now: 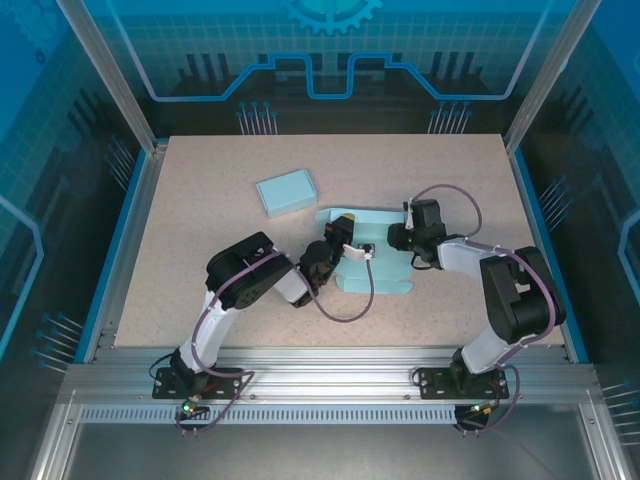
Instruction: Fold the paper box
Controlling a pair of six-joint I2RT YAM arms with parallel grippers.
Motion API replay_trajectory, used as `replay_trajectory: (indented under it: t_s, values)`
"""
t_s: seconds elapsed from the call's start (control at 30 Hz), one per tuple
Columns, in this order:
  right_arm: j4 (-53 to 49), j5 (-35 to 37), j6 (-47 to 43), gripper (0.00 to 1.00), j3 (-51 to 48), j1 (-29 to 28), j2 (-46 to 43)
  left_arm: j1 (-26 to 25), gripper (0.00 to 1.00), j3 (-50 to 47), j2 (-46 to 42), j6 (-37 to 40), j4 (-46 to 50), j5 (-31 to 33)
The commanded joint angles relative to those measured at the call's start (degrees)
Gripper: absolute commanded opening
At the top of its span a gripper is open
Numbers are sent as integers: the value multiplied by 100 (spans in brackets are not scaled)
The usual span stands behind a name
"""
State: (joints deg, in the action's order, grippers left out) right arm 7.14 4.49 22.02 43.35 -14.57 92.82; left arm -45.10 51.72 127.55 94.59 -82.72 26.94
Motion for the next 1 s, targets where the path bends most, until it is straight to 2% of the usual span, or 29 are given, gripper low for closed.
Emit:
replay_trajectory:
  t_s: [0.0, 0.07, 0.13, 0.17, 0.27, 0.43, 0.57, 0.7, 0.83, 0.9, 0.97]
  values:
    - [163, 567, -40, 28, 223, -104, 152, -113, 0, -21, -106, -173, 423, -182]
    - [152, 710, -79, 24, 255, -178, 192, -167, 2, -11, -255, -383, 432, -105]
    - [150, 852, -140, 21, 289, -263, 210, -251, 14, -13, -398, -595, 489, -16]
    - [140, 944, -161, 20, 304, -310, 219, -300, 23, -22, -495, -709, 527, 34]
    - [131, 1141, -224, 19, 313, -418, 219, -499, 66, -47, -748, -1093, 608, 274]
    - [97, 1260, -306, 15, 317, -510, 185, -883, 99, -154, -1167, -1722, 298, 943]
    - [-145, 1294, -427, 10, 399, -557, 87, -1179, 99, -360, -1664, -2206, 256, 1631]
    - [-742, 1469, -553, 3, 580, -572, -210, -1247, 99, -530, -2283, -2909, 256, 2492]
    - [-1197, 1179, -640, 0, 668, -481, -563, -1247, 99, -609, -3048, -3826, 407, 3313]
    - [-1605, 1264, -730, 0, 965, -469, -689, -1239, 99, -629, -3420, -4284, 832, 3485]
    - [-1990, 1435, -800, 0, 1137, -443, -812, -1201, 99, -564, -3858, -5102, 2099, 3452]
